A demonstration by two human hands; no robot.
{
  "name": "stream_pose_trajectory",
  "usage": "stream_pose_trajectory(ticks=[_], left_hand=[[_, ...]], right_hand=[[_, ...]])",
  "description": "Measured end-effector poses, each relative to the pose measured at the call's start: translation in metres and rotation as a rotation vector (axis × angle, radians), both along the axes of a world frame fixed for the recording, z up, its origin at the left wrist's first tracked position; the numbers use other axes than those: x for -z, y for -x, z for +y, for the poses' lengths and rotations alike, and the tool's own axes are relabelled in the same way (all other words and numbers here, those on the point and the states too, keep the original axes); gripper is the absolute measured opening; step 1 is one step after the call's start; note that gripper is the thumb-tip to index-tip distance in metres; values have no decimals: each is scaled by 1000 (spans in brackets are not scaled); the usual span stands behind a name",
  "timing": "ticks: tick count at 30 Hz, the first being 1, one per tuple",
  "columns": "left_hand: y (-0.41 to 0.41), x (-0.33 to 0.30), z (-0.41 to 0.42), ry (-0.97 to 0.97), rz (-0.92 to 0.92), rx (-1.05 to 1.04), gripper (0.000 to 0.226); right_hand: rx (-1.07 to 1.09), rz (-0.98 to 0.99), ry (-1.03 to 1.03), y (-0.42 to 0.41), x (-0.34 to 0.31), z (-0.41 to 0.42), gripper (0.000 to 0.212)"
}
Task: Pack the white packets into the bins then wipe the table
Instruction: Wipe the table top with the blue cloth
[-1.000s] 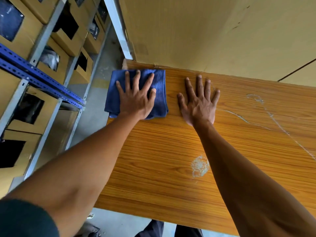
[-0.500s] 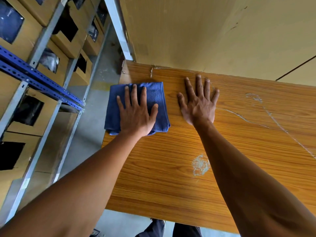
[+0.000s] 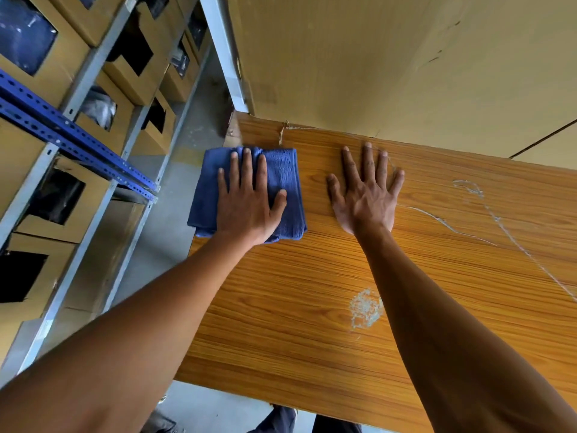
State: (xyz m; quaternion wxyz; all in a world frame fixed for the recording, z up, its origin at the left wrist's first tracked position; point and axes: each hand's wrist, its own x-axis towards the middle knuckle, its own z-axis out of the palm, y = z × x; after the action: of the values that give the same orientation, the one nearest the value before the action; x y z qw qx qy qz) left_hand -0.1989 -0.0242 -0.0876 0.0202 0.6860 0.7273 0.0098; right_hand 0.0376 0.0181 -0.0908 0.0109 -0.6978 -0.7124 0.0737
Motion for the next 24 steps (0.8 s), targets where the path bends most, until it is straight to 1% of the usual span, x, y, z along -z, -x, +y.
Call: stream_pose_trajectory(ticks=[3, 8, 11, 13, 15, 19, 21, 24], left_hand=[[-1, 0, -4, 15, 17, 2, 85], [1, -6, 71, 75, -22, -90, 91], [4, -5, 93, 112, -27, -119, 94], [6, -3, 84, 98, -35, -91, 94], [6, -4, 59, 67, -53, -47, 92], [-6, -2, 3, 20, -11, -48, 89], [-6, -4, 4, 37, -6, -59, 89], [-1, -5, 44, 36, -29, -111, 92]], right_hand=[[4, -1, 2, 1, 1, -1, 72], [6, -4, -4, 1, 2, 1, 73], [10, -3, -1, 2, 1, 1, 73], [2, -5, 3, 1, 0, 1, 73], [5, 1, 5, -1, -1, 0, 74], [5, -5, -1, 0, 1, 1, 73], [3, -3, 6, 1, 0, -1, 74], [5, -4, 4, 2, 0, -1, 74]])
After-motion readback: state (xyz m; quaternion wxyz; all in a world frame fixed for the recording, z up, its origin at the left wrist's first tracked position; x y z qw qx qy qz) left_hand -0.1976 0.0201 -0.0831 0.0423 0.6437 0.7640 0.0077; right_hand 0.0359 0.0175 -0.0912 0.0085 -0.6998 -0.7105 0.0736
